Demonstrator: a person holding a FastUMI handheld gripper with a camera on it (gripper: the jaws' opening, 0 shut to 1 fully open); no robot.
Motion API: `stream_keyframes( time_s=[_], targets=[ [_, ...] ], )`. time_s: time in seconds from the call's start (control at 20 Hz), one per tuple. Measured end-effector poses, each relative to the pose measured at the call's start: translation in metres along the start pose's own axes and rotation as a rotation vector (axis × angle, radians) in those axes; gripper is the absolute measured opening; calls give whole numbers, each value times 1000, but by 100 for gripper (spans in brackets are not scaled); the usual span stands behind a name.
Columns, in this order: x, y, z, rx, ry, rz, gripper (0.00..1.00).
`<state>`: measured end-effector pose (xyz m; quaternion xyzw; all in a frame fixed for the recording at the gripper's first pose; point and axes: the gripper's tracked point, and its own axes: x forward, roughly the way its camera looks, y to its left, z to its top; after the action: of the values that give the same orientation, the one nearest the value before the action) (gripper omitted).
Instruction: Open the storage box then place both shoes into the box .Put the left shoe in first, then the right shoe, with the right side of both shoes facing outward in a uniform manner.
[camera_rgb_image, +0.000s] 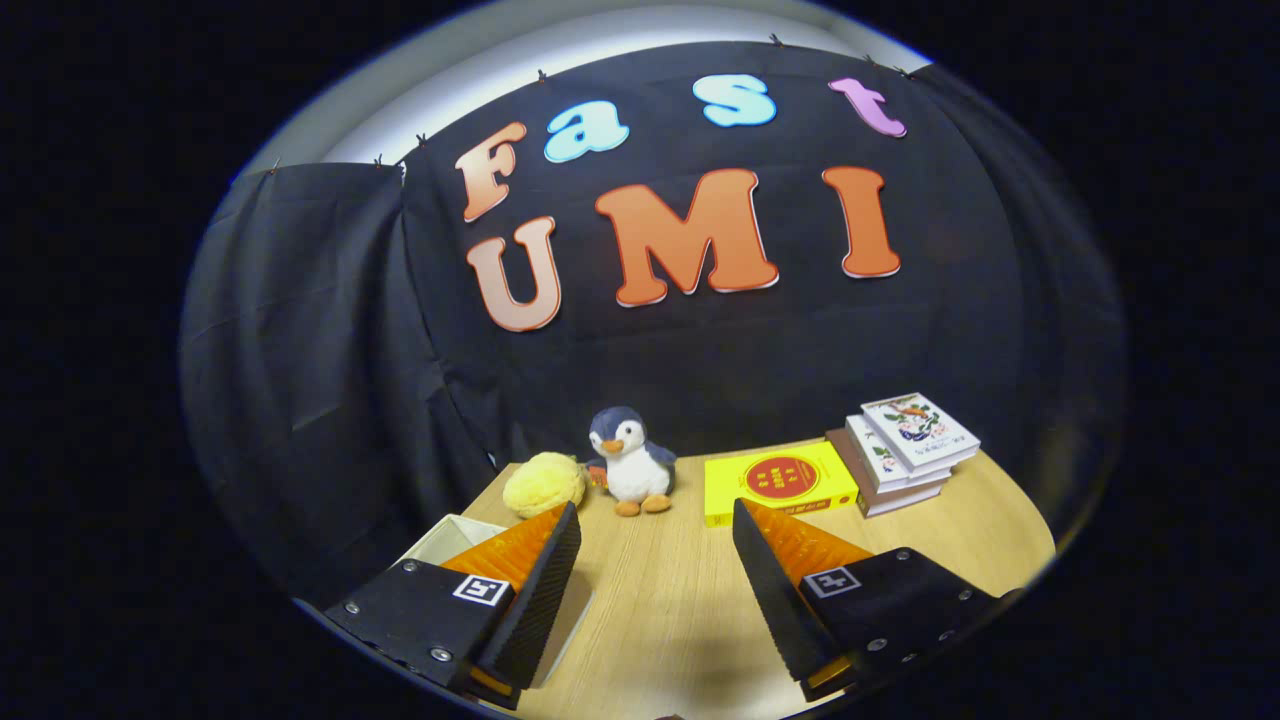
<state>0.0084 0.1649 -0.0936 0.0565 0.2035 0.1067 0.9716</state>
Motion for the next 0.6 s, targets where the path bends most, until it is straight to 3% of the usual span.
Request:
stream_keyframes(
  time_s=[0.3, 0.6],
  targets=[
    [-21, -56, 31, -46, -171, -59, 98],
    [-39, -100, 51, -88, -268, -122, 98]
  ],
)
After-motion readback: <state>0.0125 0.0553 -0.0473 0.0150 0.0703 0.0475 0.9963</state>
